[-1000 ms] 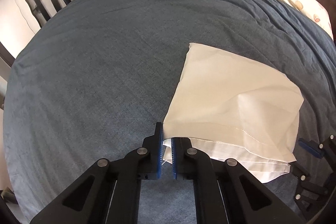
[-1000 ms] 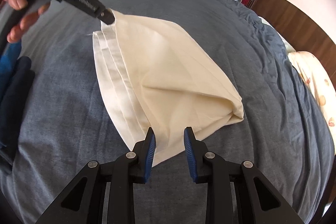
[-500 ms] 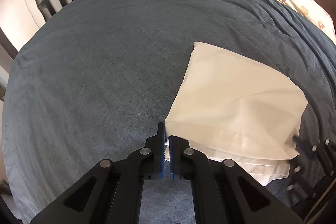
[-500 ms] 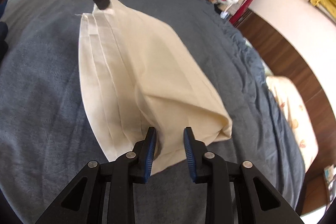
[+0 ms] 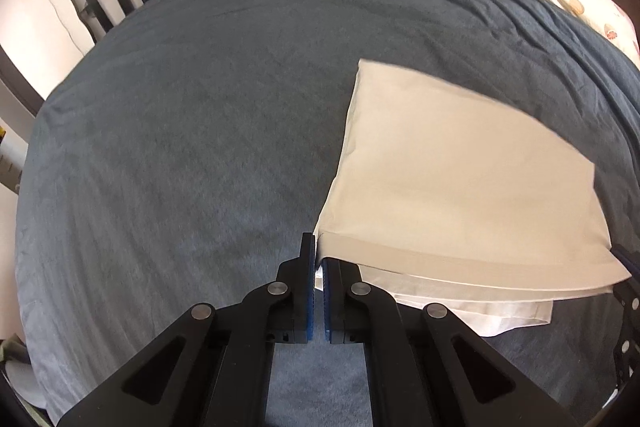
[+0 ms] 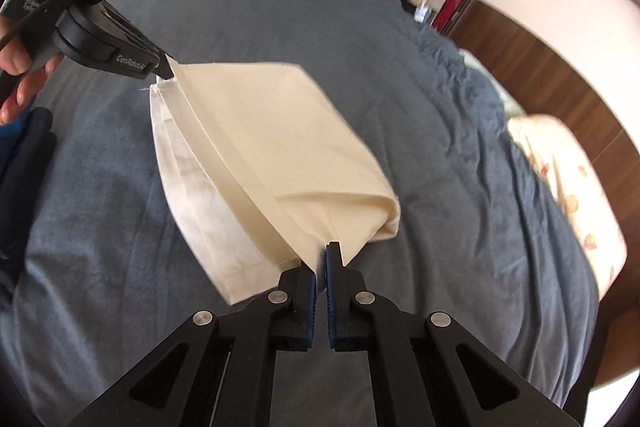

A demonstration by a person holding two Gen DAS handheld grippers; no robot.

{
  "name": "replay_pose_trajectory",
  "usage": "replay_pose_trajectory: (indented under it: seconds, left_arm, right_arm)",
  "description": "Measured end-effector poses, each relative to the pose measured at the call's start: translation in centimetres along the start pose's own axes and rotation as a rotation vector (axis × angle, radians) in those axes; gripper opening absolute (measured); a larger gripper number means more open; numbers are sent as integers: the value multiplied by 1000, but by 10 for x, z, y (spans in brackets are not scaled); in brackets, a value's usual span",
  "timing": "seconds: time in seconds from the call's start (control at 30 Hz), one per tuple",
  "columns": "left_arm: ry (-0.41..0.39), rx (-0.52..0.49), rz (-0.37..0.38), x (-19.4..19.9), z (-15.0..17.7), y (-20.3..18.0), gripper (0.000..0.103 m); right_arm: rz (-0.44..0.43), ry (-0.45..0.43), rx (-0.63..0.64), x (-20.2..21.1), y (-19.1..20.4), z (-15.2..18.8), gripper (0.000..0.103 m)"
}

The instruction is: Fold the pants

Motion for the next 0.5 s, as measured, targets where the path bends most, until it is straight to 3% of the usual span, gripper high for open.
replay_pose_trajectory:
  seconds: [0.3,0.43,0.5]
  left_arm:
    - [37,-10,-13,-12,17,2,7]
    - [41,-39,-45,-14,20,-1,19]
    - [48,-39,-86,-13,22,2,30]
  right_arm:
    - [-67,86,2,-12,17,16,2]
    - [-81,105,6,-19,17,21,3]
    - [-88,115,-1,-20,14,21,12]
Point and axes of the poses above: each gripper's, at about its wrist camera, not at the fingertips, and x roughly against the way its jaws point, y to its left, z to its underside, the point moved 3 cm from there along -x, roughly the way its jaws point, and after that the axes turned 11 degrees about -y, right-handed, at the moved point
